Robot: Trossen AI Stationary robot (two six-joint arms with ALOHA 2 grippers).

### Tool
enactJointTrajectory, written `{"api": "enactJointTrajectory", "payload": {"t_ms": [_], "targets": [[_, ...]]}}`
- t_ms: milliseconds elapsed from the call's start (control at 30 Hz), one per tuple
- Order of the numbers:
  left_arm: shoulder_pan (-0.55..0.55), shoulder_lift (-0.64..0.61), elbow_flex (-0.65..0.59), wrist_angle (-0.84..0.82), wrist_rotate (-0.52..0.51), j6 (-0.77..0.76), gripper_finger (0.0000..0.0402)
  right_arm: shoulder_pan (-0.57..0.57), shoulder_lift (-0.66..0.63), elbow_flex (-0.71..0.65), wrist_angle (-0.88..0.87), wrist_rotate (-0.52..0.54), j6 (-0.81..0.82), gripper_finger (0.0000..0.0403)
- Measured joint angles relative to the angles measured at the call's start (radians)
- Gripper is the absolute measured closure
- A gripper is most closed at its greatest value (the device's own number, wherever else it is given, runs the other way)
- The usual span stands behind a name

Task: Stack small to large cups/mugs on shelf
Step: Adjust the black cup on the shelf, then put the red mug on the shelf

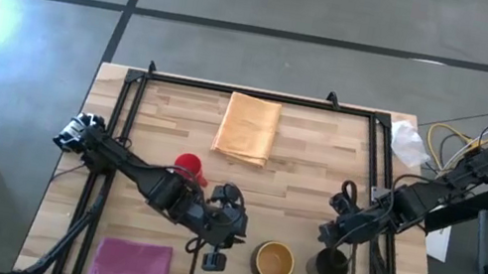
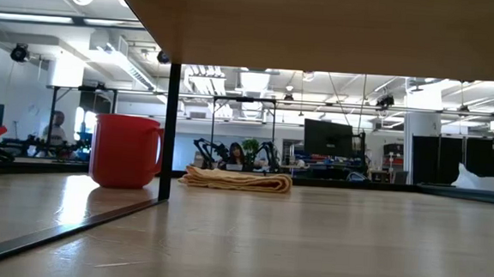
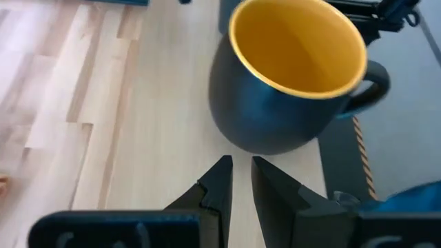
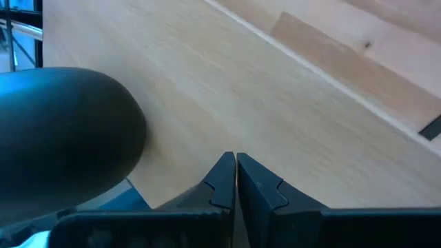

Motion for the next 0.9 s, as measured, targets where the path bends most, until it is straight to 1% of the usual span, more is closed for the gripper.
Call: {"api": "enactJointTrajectory", "payload": {"t_ms": [67,167,300,400,467,533,667,733,800,900], "targets": [[0.004,0.0,0.0,0.001,-0.002,0.0,0.0361,0.0,0.0,0.0,-0.004,0.021,-0.021,0.0394],[0.017,-0.003,0.0,-0.009,-0.001,0.004,0.0361,0.0,-0.009,0.0,-0.037,0.082,-0.038,0.0394],[0.068,-0.042,0.0,-0.108,-0.002,0.018,0.0361,-0.003,-0.049,0.004,-0.093,0.129,-0.052,0.0394],[0.144,-0.093,0.0,-0.194,0.0,0.055,0.0361,-0.003,-0.096,0.006,-0.093,0.131,-0.071,0.0394],[0.214,-0.127,0.0,-0.244,0.021,0.089,0.0361,-0.003,-0.126,0.006,-0.095,0.131,-0.077,0.039],[0.299,-0.153,0.0,-0.326,0.034,0.084,0.0361,-0.003,-0.15,0.006,-0.1,0.131,-0.092,0.0384],[0.494,-0.171,0.0,-0.59,0.011,-0.021,0.0361,-0.003,-0.174,0.006,-0.143,0.131,-0.105,0.0354],[0.565,-0.169,-0.008,-0.687,-0.006,-0.046,0.0361,-0.003,-0.176,0.006,-0.173,0.131,-0.145,0.0332],[0.605,-0.179,-0.038,-0.722,-0.001,-0.053,0.0361,-0.003,-0.175,0.006,-0.207,0.131,-0.155,0.0308],[0.625,-0.211,-0.127,-0.713,0.002,-0.063,0.0361,-0.003,-0.168,0.005,-0.239,0.131,-0.139,0.0275]]}}
